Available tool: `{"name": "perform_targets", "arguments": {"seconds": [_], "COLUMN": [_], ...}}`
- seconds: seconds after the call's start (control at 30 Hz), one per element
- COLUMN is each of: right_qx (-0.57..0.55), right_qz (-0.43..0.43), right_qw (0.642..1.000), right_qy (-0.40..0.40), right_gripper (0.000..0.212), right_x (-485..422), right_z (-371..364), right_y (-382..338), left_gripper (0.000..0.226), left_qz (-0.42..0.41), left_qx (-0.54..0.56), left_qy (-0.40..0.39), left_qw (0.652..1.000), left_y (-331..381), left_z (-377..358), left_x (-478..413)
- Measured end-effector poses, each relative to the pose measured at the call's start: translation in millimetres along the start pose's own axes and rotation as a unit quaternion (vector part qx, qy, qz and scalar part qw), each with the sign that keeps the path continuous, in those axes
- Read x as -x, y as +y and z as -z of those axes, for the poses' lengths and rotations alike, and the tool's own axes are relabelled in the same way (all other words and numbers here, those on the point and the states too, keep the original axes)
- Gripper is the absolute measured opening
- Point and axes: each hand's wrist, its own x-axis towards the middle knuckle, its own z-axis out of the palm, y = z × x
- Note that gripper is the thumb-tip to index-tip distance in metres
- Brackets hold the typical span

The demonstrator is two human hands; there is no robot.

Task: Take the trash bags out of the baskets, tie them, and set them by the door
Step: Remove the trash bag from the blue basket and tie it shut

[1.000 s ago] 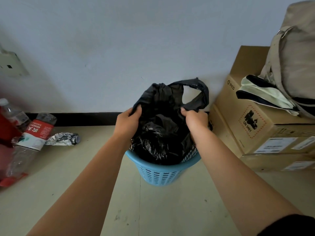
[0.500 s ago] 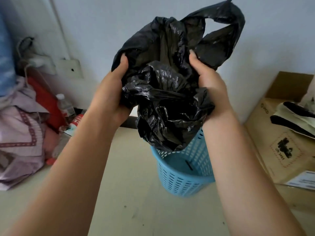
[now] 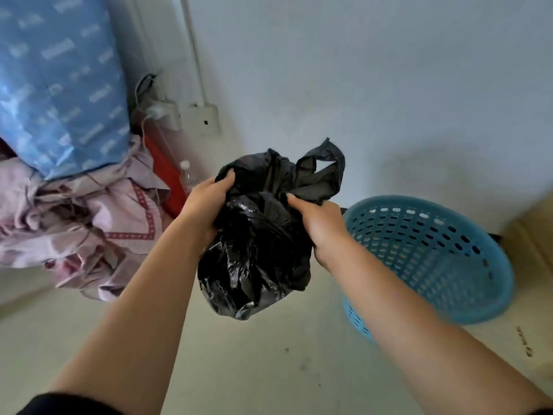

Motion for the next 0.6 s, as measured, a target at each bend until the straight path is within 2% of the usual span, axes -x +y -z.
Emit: {"name": "perform_targets", "arguments": {"seconds": [0.13, 0.3, 0.43, 0.6], "right_qx": [0.155, 0.277, 0.305, 0.245], "right_qz": [-0.001, -0.069, -0.087, -0.095], "right_qw": [0.988, 0.958, 0.947, 0.965], "right_qy": [0.02, -0.011, -0.045, -0.017], "right_gripper": [0.007, 0.02, 0.038, 0.044], "right_x": [-12, -15, -23, -35], "right_z": [-9, -12, -9, -3], "right_y": [58, 89, 90, 86], "left_gripper": [0.032, 0.022, 0.03, 0.04], "left_qz": [0.066, 0.088, 0.087, 0.106], "left_qx": [-0.091, -0.156, -0.195, -0.219], "left_qy": [0.028, 0.024, 0.035, 0.005], "left_qw": [0.993, 0.984, 0.976, 0.97], "left_y": [-41, -69, -75, -68], "left_z": [35, 53, 66, 83], "left_x": [-14, -17, -21, -23]}}
